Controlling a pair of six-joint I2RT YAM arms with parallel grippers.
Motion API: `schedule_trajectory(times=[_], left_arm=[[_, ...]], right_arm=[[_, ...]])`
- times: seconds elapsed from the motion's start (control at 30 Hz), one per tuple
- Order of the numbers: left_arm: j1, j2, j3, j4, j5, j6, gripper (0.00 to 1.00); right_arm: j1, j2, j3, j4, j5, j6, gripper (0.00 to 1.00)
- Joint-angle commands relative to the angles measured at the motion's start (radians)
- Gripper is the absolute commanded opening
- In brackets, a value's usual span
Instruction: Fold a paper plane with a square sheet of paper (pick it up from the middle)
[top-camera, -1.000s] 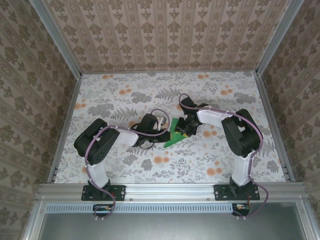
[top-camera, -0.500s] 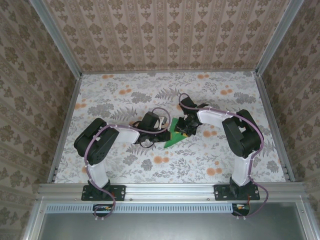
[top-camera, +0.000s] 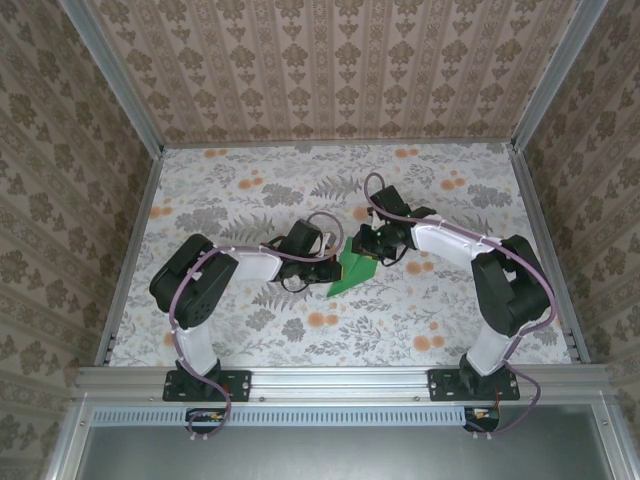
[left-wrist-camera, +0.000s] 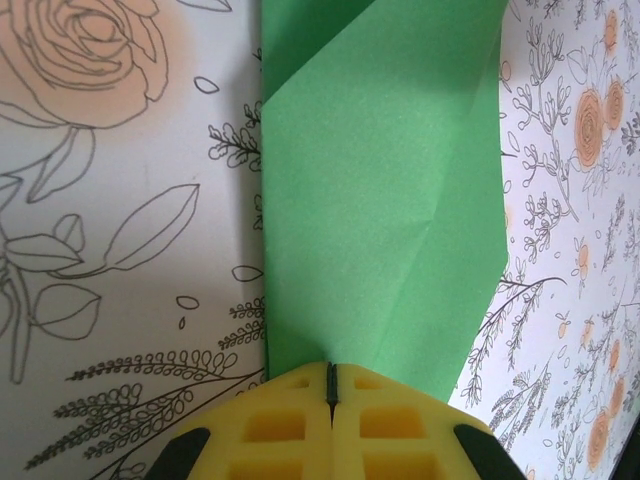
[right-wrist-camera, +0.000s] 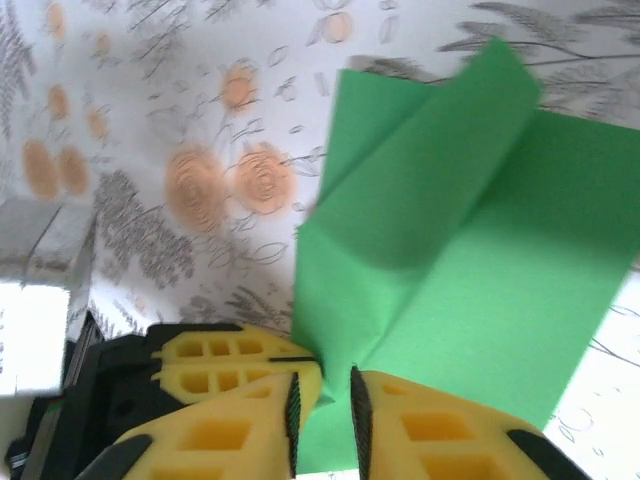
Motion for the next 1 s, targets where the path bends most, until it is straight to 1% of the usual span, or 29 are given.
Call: schedule_trajectory(times=[0.0, 0.1, 0.27, 0.37, 0.6, 0.97], left_arm=[[-0.007, 0.064, -0.014, -0.149, -0.042, 0.044, 0.0], [-0.01, 0.065, -0.008, -0.153, -0.042, 0.052, 0.0], [-0.01, 0.067, -0.005, -0.155, -0.041, 0.063, 0.0], [-0.011, 0.064, -0.004, -0.159, -0.043, 0.064, 0.0], [-0.011, 0.054, -0.004, -0.164, -0.046, 0.069, 0.0], [-0.009, 0.028, 0.005, -0.15, -0.036, 0.076, 0.0]], right_arm=[[0.006, 0.026, -0.044, 0.101, -0.106, -0.03, 0.15], [0.016, 0.068, -0.034, 0.125, -0.136, -0.032, 0.1], [0.021, 0.137, -0.002, 0.131, -0.154, -0.03, 0.08], [0.021, 0.162, 0.001, 0.124, -0.142, -0.028, 0.07], [0.013, 0.16, -0.048, 0.116, -0.08, -0.022, 0.05], [-0.02, 0.158, -0.154, 0.181, -0.073, 0.007, 0.04]])
